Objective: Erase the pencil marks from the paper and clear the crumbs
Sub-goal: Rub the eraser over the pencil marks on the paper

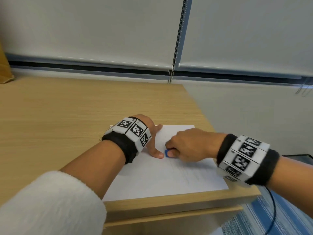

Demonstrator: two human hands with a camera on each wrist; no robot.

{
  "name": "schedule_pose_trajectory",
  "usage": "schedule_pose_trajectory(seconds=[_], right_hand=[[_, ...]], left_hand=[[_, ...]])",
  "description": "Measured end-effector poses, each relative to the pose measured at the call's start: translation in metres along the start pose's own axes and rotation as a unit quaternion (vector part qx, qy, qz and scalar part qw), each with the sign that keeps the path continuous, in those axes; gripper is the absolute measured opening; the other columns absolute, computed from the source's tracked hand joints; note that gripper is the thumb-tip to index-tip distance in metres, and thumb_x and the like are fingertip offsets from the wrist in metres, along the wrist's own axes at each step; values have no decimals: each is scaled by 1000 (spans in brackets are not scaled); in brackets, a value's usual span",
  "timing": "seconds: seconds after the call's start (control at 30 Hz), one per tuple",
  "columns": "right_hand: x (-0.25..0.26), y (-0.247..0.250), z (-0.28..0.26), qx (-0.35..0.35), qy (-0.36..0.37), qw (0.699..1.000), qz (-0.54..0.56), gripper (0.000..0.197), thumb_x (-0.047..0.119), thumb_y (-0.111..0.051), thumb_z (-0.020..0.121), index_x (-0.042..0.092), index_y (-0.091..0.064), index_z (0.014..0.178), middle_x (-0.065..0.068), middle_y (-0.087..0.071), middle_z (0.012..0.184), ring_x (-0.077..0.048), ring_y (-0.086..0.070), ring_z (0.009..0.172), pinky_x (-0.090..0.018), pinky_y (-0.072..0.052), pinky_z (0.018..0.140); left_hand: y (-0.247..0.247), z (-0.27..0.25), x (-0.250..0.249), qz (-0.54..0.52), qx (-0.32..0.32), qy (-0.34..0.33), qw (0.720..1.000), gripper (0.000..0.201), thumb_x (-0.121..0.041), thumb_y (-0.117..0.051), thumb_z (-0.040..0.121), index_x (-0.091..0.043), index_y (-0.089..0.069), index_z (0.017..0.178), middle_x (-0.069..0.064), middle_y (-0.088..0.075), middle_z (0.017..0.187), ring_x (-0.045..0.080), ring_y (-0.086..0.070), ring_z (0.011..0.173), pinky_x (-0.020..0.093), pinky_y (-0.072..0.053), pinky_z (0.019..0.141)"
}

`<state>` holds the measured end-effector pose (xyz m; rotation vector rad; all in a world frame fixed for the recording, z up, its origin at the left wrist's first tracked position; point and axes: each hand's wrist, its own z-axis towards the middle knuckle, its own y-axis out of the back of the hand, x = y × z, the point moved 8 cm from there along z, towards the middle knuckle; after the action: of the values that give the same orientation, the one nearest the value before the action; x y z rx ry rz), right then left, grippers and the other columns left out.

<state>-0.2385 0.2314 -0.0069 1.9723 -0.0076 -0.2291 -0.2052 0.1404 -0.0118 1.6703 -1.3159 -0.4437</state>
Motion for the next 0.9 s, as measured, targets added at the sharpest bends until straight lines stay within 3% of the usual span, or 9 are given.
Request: schedule_pose_trajectory(seconds=[0.2,0.33,0.43,0.57,0.7,0.9], right_hand=[[-5,16,14,-35,-34,999,-15,27,42,-35,100,23,-49,86,6,-47,69,-19,-48,65,-31,-34,59],[11,-4,-16,-2,9,1000,-9,24,40,-36,100,23,-48,88,6,-44,71,-20,-48,68,-31,-32,59],[19,-3,-25,26,27,999,-24,27,41,-36,99,21,-48,86,7,-45,68,-17,-46,63,-30,-31,56],[11,8,-10,-16,-5,1000,-4,29,44,-35,100,23,-49,85,8,-44,67,-20,-48,69,-30,-29,55],[19,-9,-32,-7,24,1000,1,24,39,-36,100,21,-49,91,8,-42,66,-14,-42,58,-30,-28,53],[21,-13,-40,-6,32,999,5,28,40,-37,100,18,-54,95,6,-44,65,-15,-42,56,-30,-30,52]], left_hand=[[0,-1,1,-6,9,8,1000,113,-80,-54,72,-37,14,152,1,-16,161,27,-34,139,37,-38,100],[1,-3,0,-6,26,6,1000,113,-78,-55,74,-35,15,152,2,-7,163,28,-27,142,42,-33,107],[2,-2,1,0,19,0,1000,113,-79,-54,74,-35,13,153,2,-10,163,28,-31,140,40,-35,105],[-1,0,0,3,23,0,1000,112,-78,-54,74,-35,14,152,4,-13,162,27,-35,137,36,-37,101],[-1,0,2,-3,35,-1,999,114,-79,-56,73,-36,15,152,2,-9,163,28,-29,141,41,-33,106],[-2,2,2,-9,58,3,998,119,-80,-57,70,-35,18,151,2,-3,163,30,-24,143,48,-30,111]])
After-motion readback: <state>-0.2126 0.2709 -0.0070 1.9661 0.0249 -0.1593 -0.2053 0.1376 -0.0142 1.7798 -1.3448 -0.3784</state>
